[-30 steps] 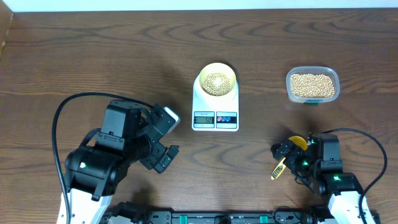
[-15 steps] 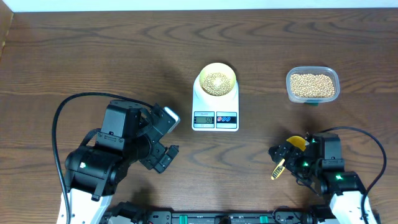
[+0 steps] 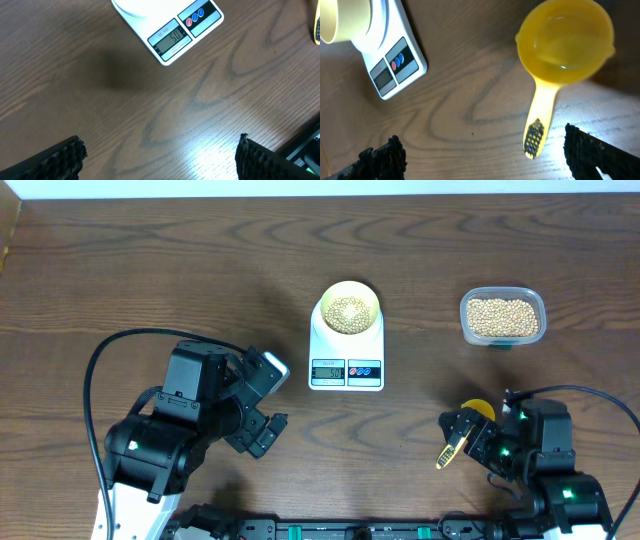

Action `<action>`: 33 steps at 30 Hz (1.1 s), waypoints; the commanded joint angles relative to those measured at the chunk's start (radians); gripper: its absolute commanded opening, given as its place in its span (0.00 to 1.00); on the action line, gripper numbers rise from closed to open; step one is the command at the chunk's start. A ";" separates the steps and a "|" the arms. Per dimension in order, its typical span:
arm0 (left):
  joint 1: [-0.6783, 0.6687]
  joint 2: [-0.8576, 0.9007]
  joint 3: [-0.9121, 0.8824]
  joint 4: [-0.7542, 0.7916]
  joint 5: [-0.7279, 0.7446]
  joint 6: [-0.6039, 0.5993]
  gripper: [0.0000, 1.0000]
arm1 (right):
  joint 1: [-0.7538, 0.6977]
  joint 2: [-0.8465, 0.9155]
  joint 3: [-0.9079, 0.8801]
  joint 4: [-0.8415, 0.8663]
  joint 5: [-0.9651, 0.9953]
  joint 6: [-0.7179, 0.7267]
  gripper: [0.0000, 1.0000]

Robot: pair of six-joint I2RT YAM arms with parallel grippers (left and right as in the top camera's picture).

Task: Scoop item into bowl and weigh 50g on scale
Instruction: 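Set the yellow scoop down on the table and open the right gripper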

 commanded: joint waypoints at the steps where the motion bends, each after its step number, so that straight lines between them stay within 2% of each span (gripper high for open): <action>1: 0.005 0.000 0.016 -0.002 -0.006 0.006 0.98 | 0.002 -0.021 0.026 -0.037 0.008 -0.016 0.99; 13: 0.005 0.000 0.016 -0.002 -0.006 0.006 0.98 | 0.001 -0.021 0.025 -0.085 0.051 -0.030 0.99; 18: 0.005 0.000 0.015 -0.002 -0.006 0.006 0.98 | 0.001 -0.021 0.025 -0.037 0.055 -0.158 0.99; 25: 0.005 0.000 0.015 -0.002 -0.006 0.006 0.98 | 0.003 -0.021 0.025 0.135 0.050 -0.310 0.99; 33: 0.005 0.000 0.015 -0.002 -0.006 0.006 0.98 | 0.003 -0.101 0.025 0.155 0.099 -0.445 0.99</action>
